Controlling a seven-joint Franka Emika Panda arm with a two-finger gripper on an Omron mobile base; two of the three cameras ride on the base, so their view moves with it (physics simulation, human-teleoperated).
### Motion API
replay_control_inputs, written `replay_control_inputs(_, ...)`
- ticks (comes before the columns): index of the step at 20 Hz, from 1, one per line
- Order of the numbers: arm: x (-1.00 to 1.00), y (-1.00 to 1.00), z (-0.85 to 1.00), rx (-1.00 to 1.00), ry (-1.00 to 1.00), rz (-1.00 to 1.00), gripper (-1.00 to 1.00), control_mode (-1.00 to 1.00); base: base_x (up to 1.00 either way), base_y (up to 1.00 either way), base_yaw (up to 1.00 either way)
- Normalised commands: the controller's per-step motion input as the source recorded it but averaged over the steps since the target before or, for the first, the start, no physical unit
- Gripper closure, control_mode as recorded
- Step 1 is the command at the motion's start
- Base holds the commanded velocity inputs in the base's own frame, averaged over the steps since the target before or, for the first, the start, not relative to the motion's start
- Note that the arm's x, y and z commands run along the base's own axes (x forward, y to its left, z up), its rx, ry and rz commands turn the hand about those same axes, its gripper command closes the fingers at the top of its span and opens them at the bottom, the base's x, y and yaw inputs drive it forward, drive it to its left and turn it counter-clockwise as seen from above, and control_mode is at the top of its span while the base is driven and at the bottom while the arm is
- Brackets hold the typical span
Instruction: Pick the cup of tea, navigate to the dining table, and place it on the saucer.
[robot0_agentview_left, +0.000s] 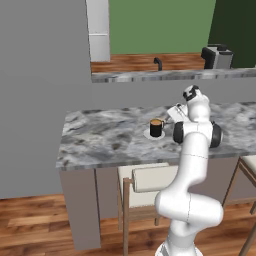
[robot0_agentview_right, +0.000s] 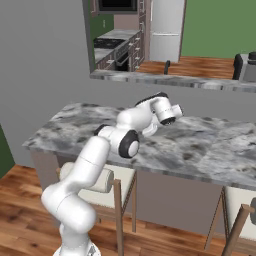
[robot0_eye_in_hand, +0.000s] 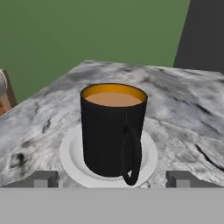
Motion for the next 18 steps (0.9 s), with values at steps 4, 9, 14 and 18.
replay_control_inputs(4, -0.97, -0.11, 0.53, 0.0, -0.11, 0.0, -1.0, -1.0, 0.0, 0.0, 0.0)
replay_control_inputs(9, -1.0, 0.11, 0.59, -0.01, -0.09, -0.02, -1.0, -1.0, 0.0, 0.0, 0.0)
replay_control_inputs(14, -0.86, 0.52, 0.6, -0.12, -0.01, -0.33, -1.0, -1.0, 0.0, 0.0, 0.0)
replay_control_inputs(18, -0.8, 0.46, 0.58, -0.19, 0.0, -0.42, -1.0, -1.0, 0.0, 0.0, 0.0)
